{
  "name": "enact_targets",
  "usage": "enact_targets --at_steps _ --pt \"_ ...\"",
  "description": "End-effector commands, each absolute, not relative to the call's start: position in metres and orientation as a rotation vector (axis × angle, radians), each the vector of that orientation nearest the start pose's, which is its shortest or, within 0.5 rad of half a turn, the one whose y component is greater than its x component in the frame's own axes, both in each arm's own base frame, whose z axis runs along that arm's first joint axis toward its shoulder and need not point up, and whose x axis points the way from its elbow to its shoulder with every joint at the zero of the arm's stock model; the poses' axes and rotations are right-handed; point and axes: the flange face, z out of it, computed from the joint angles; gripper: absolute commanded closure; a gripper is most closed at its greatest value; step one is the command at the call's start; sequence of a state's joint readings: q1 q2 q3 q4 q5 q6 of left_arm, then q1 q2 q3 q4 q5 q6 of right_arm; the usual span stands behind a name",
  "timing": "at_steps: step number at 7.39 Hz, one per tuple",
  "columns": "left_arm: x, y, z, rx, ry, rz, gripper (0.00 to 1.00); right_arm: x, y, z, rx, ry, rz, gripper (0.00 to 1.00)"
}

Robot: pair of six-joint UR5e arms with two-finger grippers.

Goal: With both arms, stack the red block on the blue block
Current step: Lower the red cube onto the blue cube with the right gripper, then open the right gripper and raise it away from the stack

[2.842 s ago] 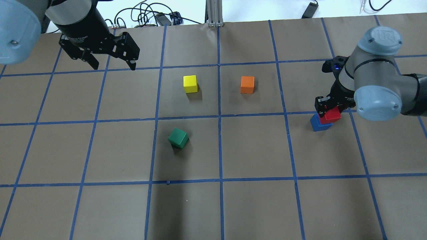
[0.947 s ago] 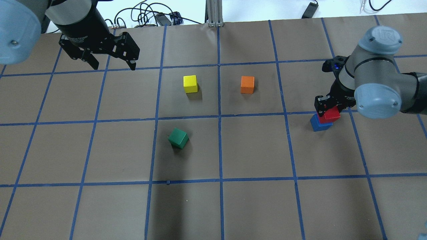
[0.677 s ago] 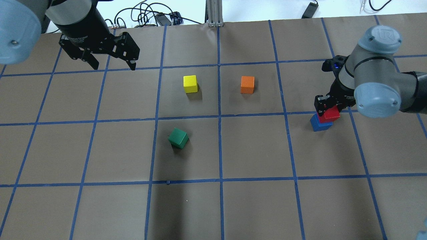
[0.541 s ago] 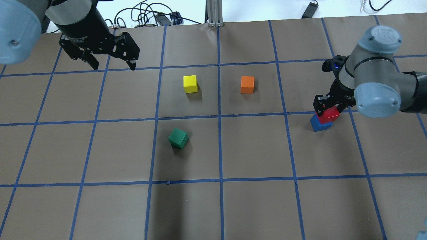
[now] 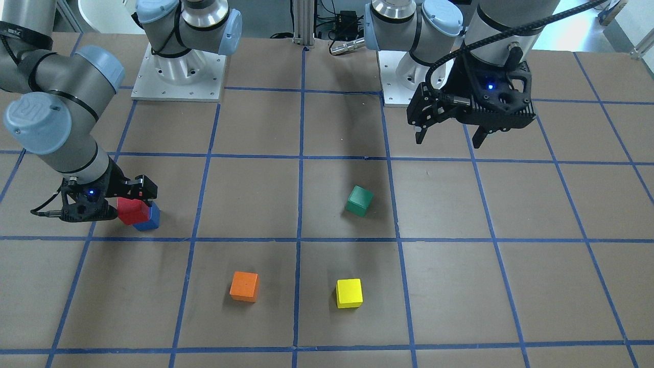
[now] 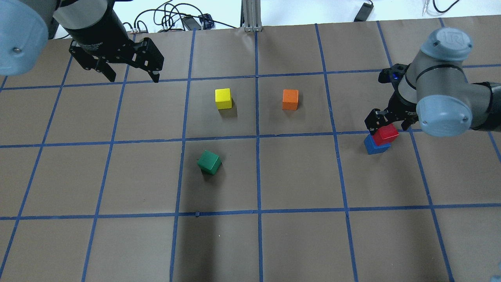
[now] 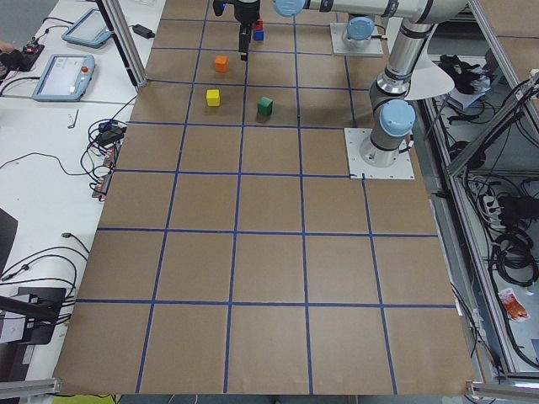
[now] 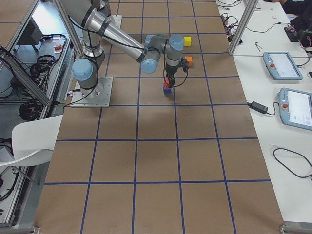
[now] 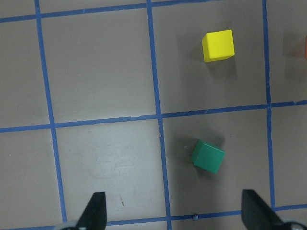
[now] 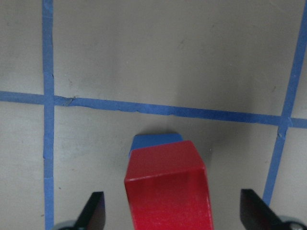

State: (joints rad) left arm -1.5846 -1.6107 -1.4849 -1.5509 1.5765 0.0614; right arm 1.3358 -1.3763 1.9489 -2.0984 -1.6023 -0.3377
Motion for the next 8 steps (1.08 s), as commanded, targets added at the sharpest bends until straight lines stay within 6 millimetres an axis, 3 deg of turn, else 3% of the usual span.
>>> enact_targets --at_steps 1,2,3,5,6,7,8 --pt "-0.14 -0.513 0.512 0.117 3.13 -0.103 0.0 0.013 -0.518 0.322 -0.122 3.144 0.11 0.0" --pt "-0.14 -0.513 0.512 0.118 3.132 -0.103 0.0 0.017 -0.507 0.357 -0.045 3.13 0.165 0.0" --pt "-0.14 -0.513 0.512 0.117 3.13 -0.103 0.0 0.028 -0.499 0.379 0.006 3.13 0.162 0.0" --pt "-0.14 -0.513 0.512 0.118 3.132 -0.103 0.0 0.085 -0.465 0.422 -0.013 3.146 0.084 0.0" --pt "-0.14 -0.513 0.512 0.117 3.13 -0.103 0.0 0.106 -0.454 0.429 0.007 3.15 0.076 0.0" --pt "-0.14 -0.513 0.512 0.118 3.132 -0.103 0.0 0.11 -0.449 0.431 -0.005 3.146 0.097 0.0" --pt "-0.14 -0.513 0.512 0.117 3.13 -0.103 0.0 0.11 -0.451 0.447 -0.005 3.15 0.05 0.0"
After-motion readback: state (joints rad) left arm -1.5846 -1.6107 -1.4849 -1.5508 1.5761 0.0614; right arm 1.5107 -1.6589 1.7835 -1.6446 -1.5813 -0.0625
